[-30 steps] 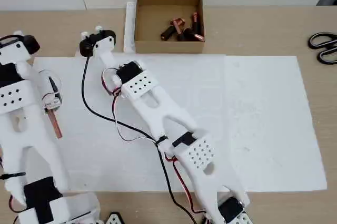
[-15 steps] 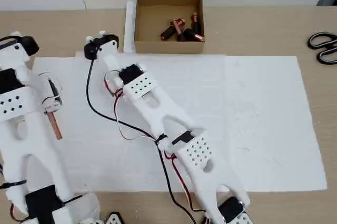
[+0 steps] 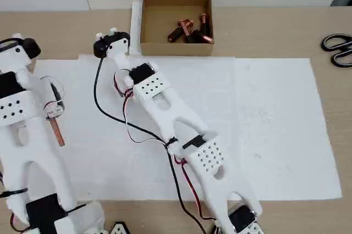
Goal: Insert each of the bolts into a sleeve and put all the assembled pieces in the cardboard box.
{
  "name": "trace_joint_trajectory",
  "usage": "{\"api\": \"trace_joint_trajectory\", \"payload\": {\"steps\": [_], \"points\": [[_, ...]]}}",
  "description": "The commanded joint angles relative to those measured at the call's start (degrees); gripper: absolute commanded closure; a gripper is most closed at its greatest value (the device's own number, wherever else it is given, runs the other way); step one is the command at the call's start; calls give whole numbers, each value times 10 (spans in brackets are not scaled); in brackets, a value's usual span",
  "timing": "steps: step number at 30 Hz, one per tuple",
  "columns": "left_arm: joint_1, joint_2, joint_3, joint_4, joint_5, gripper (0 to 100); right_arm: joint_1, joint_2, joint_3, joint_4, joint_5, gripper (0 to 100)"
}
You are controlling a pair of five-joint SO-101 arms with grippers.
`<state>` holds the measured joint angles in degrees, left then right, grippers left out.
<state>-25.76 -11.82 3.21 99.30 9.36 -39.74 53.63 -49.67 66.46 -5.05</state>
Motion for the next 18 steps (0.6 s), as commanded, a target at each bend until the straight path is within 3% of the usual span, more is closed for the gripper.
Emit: {"api": "trace_joint_trajectory", "payload": {"steps": [1,7,18], "points": [[1,-26,-2,-10,2,994,10,-11,-26,21,-4,994],[6,-24,-2,-10,1,994,25,-50,-91,104,-7,995],[133,-23,-1,-20,-3,994,142,-93,-152,291,-47,995]]}}
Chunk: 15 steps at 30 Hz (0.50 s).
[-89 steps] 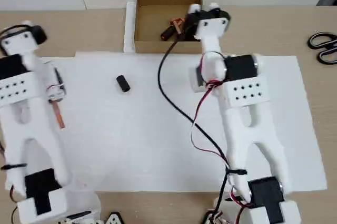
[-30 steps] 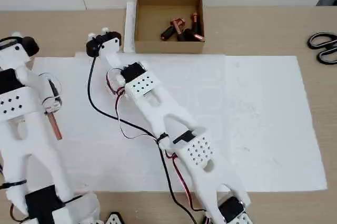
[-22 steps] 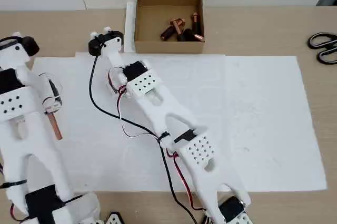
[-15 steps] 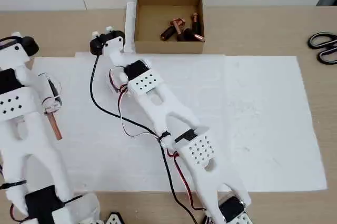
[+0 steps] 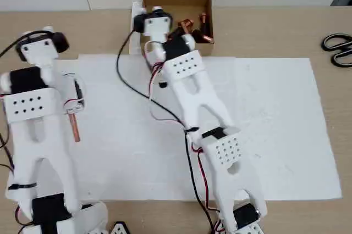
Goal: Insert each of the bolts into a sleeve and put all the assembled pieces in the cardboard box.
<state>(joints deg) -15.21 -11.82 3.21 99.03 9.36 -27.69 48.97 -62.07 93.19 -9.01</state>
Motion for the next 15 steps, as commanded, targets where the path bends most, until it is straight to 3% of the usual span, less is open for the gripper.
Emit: {"api": "trace_joint_trajectory", "payload": {"steps": [1,8,15], "points": [[36,-22,-1,-23,-3,994,23,-46,-27,26,-8,995],[83,-21,-1,-54,-3,994,25,-22,1,44,-7,995],[85,-21,51,-94,-3,994,23,44,-2,38,-8,995]]}}
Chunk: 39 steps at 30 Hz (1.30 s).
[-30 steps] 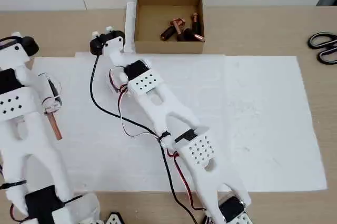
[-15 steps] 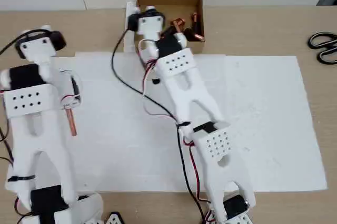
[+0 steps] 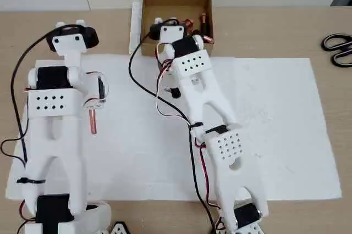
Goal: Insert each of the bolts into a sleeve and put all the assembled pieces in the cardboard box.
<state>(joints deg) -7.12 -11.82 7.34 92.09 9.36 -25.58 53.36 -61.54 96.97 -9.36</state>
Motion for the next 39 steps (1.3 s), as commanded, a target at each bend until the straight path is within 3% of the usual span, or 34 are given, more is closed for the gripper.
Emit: {"api": "trace_joint_trajectory", "payload": {"steps": [1,39], "points": [[5,-21,18,-30,-3,994,2,6,-7,0,-4,995],[6,-22,29,-26,-2,994,2,-7,-5,14,-4,908]]}}
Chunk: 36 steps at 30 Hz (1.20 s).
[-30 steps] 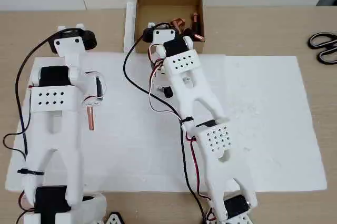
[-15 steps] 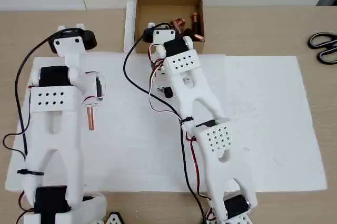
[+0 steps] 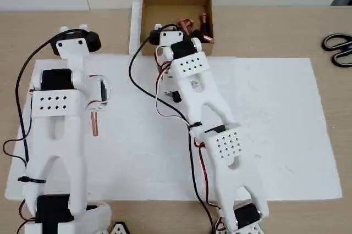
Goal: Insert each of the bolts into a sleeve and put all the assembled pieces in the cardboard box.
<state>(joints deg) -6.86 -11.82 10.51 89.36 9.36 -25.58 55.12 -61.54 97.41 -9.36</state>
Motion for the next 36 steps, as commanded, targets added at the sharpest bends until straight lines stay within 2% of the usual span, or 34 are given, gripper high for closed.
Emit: {"api": "trace_joint_trajectory", "payload": {"steps": [1,10,25,29,36], "points": [[4,-22,0,0,-2,994,2,-23,-5,7,-4,908],[4,-22,12,-3,-2,994,-8,18,-8,0,-5,905],[4,-23,12,0,-2,994,-21,-4,-8,3,-3,902],[4,-23,12,0,-2,994,-27,-8,-8,5,-1,850],[4,-23,12,1,-2,994,-27,-9,-8,3,-1,847]]}}
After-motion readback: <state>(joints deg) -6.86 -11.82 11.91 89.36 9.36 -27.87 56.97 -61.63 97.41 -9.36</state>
